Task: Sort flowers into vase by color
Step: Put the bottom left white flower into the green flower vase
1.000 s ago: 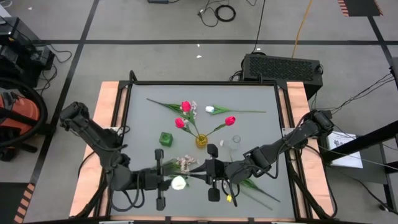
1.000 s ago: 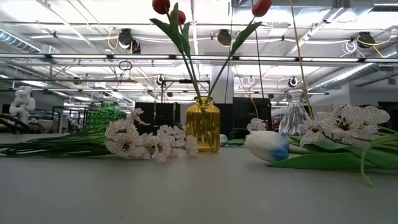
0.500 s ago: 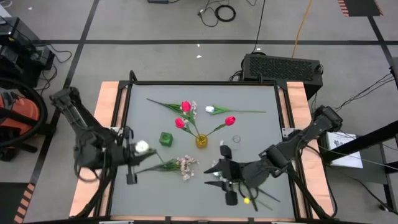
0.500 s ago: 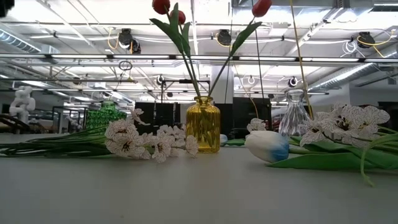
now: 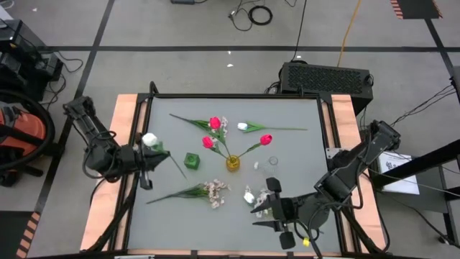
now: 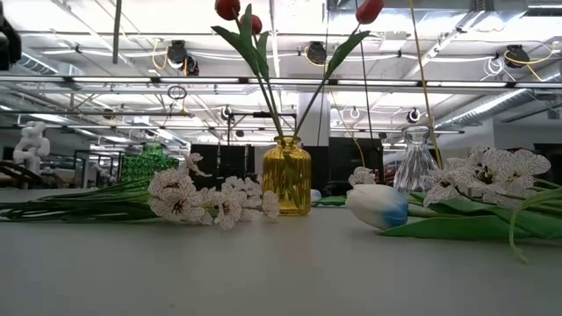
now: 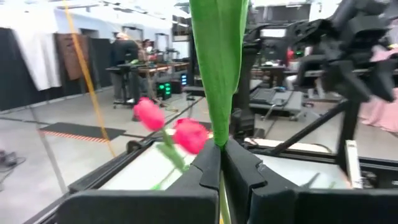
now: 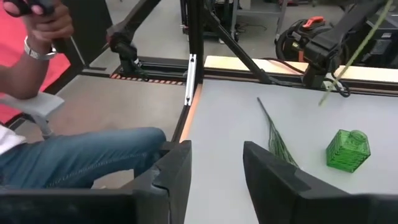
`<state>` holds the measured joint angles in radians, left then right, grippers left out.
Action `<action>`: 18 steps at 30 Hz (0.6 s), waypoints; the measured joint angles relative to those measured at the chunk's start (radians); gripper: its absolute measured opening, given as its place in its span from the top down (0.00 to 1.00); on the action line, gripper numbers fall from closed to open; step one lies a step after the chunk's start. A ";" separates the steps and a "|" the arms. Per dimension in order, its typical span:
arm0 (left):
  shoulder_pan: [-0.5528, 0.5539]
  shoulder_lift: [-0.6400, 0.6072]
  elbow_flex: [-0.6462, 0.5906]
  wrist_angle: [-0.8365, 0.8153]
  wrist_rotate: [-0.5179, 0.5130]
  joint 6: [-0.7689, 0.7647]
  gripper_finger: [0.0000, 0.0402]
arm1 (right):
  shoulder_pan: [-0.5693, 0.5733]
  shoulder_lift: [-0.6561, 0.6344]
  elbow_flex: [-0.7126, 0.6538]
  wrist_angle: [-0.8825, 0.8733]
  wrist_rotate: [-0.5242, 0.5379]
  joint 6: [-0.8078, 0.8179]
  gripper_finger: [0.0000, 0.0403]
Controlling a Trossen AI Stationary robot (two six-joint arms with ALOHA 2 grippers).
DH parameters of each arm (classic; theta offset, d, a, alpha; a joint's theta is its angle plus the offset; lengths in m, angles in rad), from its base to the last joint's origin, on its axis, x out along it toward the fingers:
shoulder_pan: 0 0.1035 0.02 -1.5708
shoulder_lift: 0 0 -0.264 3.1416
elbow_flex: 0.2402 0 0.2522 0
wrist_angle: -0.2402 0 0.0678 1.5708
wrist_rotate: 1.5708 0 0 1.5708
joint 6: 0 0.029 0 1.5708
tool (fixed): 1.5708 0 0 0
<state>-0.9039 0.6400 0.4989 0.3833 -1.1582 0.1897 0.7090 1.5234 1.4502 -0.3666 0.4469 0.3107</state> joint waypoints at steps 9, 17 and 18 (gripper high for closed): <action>-0.002 -0.039 -0.018 -0.041 -0.045 -0.005 0.99 | 0.000 -0.001 0.000 0.000 0.029 0.002 0.67; 0.036 -0.038 -0.018 -0.238 -0.103 -0.184 0.99 | 0.000 -0.027 0.000 0.002 0.029 0.009 0.67; 0.044 -0.037 -0.018 -0.276 -0.104 -0.227 0.99 | 0.000 -0.028 0.000 0.002 0.029 0.008 0.67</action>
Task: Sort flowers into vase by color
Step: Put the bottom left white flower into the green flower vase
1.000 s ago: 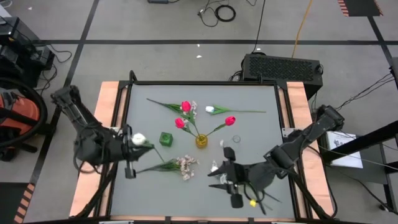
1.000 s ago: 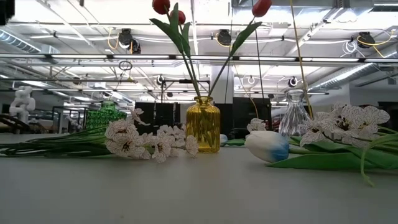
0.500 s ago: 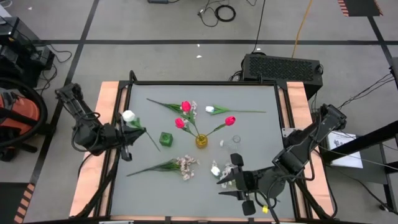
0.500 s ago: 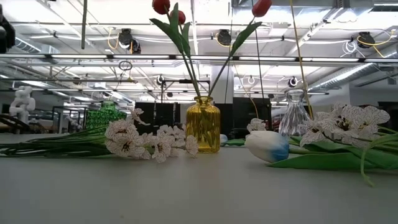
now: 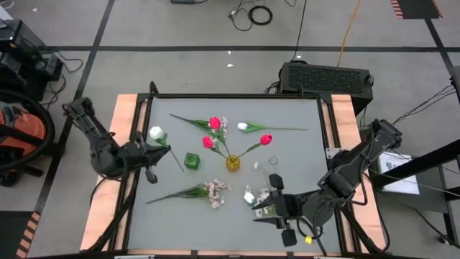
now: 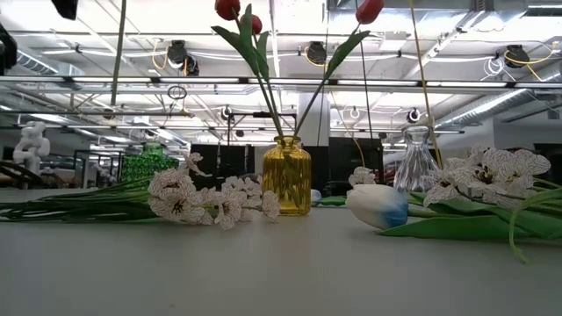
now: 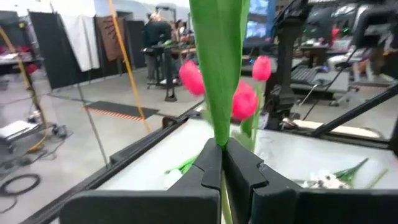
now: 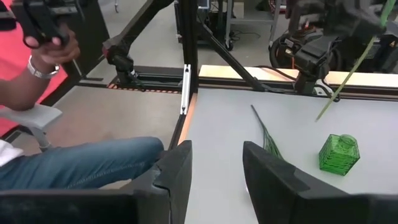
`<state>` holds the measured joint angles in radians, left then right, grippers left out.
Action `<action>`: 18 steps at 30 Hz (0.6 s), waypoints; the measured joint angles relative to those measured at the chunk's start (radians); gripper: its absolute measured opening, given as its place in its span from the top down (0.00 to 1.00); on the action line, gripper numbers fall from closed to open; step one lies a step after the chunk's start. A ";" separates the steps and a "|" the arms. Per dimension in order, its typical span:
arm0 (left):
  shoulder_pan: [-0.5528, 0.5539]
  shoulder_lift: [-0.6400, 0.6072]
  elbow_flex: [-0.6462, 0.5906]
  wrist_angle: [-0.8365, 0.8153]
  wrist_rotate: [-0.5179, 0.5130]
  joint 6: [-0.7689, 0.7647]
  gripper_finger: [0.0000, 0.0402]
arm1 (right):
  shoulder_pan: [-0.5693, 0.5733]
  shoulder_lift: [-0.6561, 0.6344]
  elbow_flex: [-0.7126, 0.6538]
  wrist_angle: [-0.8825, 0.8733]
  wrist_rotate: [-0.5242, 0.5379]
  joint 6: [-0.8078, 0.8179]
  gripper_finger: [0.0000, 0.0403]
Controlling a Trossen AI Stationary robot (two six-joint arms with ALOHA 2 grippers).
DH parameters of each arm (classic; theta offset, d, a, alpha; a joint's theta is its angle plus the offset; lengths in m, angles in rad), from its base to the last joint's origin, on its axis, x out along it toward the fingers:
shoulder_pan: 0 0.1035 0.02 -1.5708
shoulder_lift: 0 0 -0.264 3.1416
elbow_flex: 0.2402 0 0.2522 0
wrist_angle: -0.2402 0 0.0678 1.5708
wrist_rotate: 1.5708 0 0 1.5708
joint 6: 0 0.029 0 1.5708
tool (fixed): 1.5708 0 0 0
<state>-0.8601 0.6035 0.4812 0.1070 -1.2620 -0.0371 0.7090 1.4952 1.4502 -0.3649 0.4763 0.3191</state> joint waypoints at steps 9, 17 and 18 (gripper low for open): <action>0.061 0.044 0.000 -0.060 -0.047 -0.142 0.99 | 0.000 0.000 0.000 -0.001 -0.001 -0.024 0.67; 0.155 0.109 0.000 -0.048 -0.223 -0.242 0.98 | 0.000 0.000 0.000 0.000 -0.001 -0.050 0.67; 0.167 0.120 0.000 -0.048 -0.224 -0.251 0.98 | 0.000 0.000 0.000 0.000 -0.001 -0.050 0.67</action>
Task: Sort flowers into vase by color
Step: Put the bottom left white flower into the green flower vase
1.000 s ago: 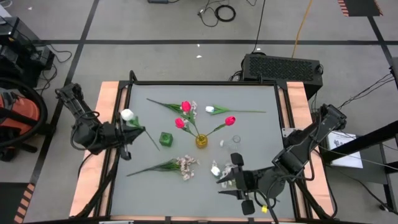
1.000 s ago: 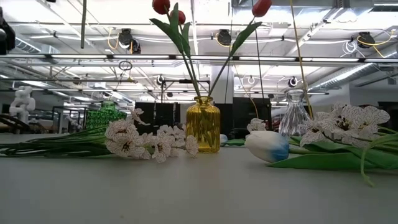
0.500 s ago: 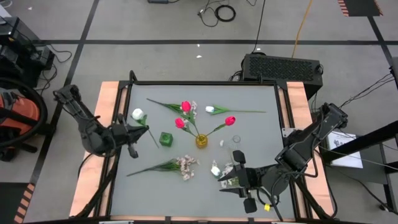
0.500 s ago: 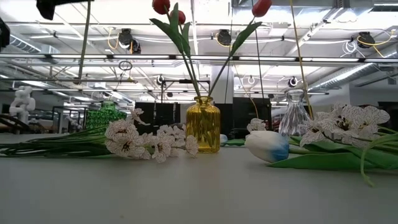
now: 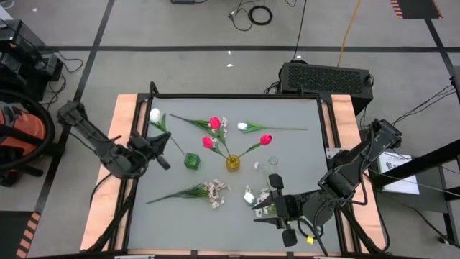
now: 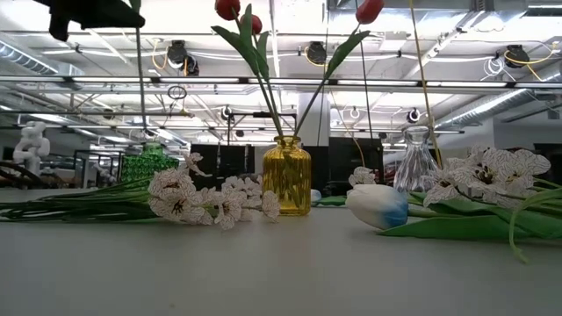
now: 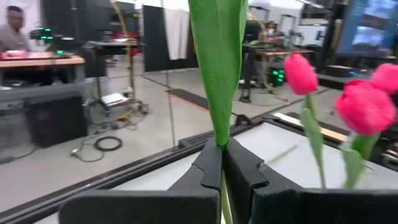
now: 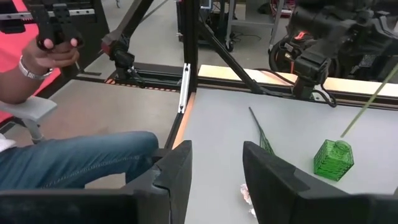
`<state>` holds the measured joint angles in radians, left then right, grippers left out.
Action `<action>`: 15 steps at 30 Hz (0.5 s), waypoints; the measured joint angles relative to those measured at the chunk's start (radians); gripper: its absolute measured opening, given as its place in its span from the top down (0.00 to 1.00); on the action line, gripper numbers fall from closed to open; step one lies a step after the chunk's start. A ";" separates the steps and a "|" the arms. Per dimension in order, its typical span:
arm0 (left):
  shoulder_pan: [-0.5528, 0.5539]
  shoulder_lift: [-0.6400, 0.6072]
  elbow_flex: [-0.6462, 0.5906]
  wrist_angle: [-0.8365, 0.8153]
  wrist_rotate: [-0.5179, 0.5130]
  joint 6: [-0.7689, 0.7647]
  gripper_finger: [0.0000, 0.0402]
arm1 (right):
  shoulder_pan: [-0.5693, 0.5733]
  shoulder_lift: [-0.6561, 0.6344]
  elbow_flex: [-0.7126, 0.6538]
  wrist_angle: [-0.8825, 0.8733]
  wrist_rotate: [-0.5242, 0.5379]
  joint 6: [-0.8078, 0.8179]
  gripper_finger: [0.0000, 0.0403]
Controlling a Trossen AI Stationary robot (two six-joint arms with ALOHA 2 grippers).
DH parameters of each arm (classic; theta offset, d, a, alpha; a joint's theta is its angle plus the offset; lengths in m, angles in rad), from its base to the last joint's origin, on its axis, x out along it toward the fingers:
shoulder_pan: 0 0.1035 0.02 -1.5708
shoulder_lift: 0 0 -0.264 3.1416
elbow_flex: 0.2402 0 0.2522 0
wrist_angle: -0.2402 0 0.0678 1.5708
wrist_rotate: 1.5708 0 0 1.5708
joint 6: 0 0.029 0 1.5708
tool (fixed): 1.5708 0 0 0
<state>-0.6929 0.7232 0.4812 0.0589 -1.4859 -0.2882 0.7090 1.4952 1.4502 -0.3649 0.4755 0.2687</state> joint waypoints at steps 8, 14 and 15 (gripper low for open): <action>0.066 0.078 0.000 0.000 -0.009 -0.062 0.98 | 0.000 0.000 0.000 -0.001 0.000 0.000 0.67; 0.098 0.127 0.000 0.000 -0.010 -0.124 0.98 | 0.000 0.000 0.000 -0.002 0.000 0.000 0.67; 0.099 0.135 0.000 0.000 -0.010 -0.125 0.98 | 0.000 0.000 0.000 -0.002 0.000 0.000 0.67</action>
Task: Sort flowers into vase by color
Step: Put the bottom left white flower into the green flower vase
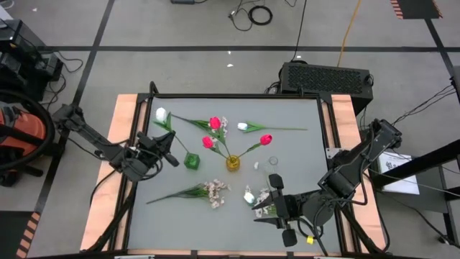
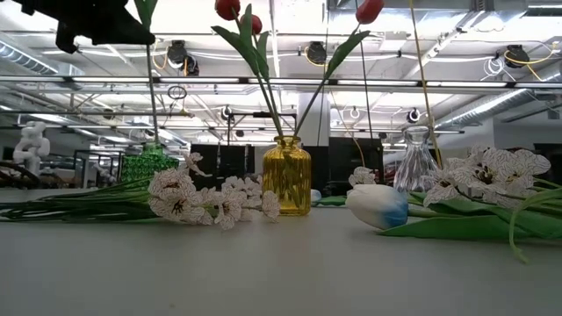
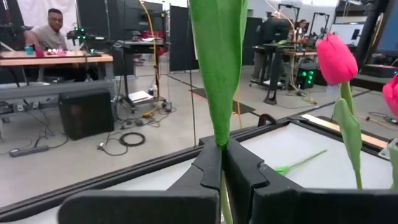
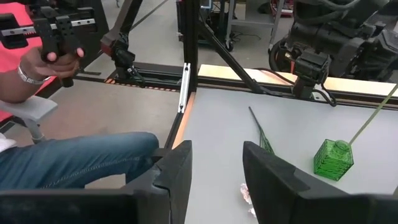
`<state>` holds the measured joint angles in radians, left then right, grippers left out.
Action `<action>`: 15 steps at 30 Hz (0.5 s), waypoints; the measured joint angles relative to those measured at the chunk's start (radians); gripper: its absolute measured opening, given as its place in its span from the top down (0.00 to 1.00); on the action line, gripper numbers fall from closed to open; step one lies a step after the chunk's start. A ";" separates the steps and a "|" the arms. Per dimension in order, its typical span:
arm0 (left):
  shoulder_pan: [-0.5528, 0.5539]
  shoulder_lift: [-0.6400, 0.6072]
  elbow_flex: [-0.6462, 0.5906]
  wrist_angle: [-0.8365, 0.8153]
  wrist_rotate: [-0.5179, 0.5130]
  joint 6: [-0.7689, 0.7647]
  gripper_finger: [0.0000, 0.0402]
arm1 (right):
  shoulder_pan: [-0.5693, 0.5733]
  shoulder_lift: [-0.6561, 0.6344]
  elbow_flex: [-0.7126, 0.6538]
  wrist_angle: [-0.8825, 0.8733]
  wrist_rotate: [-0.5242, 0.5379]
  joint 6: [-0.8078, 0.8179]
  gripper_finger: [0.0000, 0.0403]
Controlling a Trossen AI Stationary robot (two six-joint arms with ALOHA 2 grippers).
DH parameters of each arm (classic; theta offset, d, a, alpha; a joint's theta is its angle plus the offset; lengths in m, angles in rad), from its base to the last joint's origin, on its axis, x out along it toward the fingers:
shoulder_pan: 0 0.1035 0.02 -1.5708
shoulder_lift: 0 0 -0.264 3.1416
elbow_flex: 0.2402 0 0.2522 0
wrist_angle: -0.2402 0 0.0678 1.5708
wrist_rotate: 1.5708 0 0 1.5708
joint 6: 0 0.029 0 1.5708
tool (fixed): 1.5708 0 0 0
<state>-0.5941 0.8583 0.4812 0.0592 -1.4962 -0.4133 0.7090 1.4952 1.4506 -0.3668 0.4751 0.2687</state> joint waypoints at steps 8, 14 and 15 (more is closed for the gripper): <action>-0.001 0.025 0.000 0.000 0.031 0.000 0.98 | 0.000 0.000 0.000 -0.005 -0.001 0.000 0.67; -0.003 0.025 0.000 0.001 0.061 -0.001 0.89 | 0.000 0.000 0.000 -0.006 -0.001 0.000 0.67; -0.003 0.025 0.000 0.001 0.073 -0.001 0.86 | 0.000 0.000 0.000 -0.006 -0.001 0.000 0.67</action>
<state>-0.5972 0.8833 0.4812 0.0597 -1.4231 -0.4142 0.7090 1.4952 1.4509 -0.3725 0.4740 0.2684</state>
